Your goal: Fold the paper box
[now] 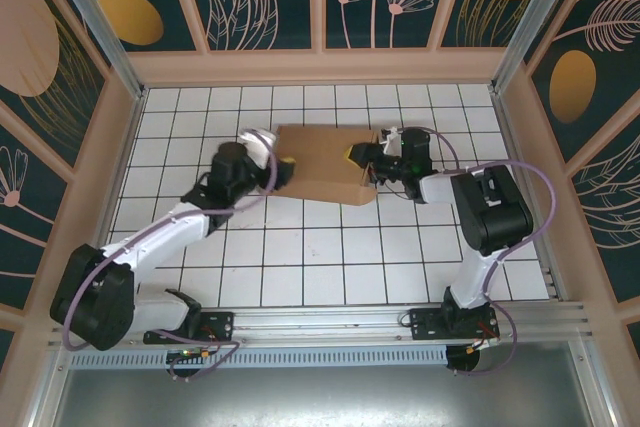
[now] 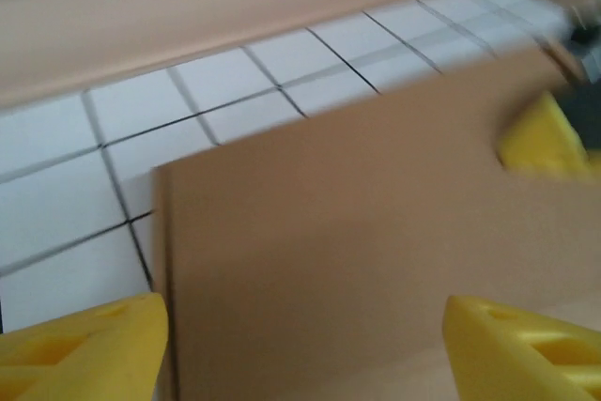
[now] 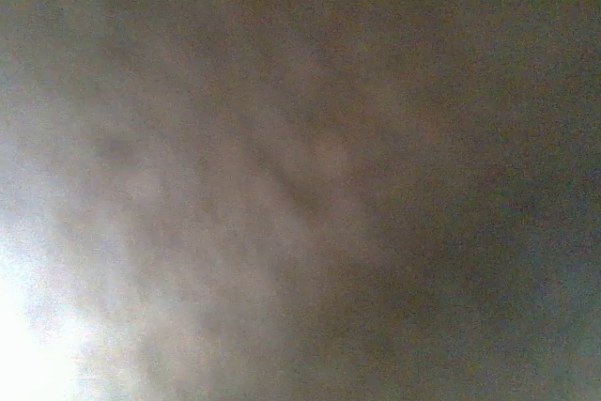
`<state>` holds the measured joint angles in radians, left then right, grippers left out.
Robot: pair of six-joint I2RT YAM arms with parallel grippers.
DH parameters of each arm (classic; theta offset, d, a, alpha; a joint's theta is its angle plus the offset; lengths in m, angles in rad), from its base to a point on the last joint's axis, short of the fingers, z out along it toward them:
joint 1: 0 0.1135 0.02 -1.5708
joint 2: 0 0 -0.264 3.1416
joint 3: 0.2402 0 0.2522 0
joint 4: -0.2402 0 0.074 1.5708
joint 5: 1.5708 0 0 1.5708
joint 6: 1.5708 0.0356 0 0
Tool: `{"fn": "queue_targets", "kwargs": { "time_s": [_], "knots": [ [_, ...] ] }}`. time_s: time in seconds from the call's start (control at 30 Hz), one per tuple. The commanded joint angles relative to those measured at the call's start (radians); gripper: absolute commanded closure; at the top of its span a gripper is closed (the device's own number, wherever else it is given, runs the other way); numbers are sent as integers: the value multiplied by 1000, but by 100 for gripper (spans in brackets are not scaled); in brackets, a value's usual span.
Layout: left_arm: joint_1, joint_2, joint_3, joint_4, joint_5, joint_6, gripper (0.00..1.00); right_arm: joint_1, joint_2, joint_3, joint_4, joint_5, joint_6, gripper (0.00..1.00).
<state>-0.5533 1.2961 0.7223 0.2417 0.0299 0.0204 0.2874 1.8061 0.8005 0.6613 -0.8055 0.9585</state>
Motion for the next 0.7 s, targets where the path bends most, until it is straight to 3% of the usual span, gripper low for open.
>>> {"fn": "queue_targets", "kwargs": {
  "time_s": [0.0, 0.2, 0.67],
  "knots": [
    [-92, 30, -21, -25, -136, 355, 21, -6, -56, -17, 34, -25, 58, 58],
    [-176, 123, 0, -18, -251, 498, 22, -5, -84, -30, 64, -43, 103, 58],
    [-199, 273, -13, 225, -428, 644, 22, 33, -112, -52, 164, -79, 205, 58]
  ]
}}
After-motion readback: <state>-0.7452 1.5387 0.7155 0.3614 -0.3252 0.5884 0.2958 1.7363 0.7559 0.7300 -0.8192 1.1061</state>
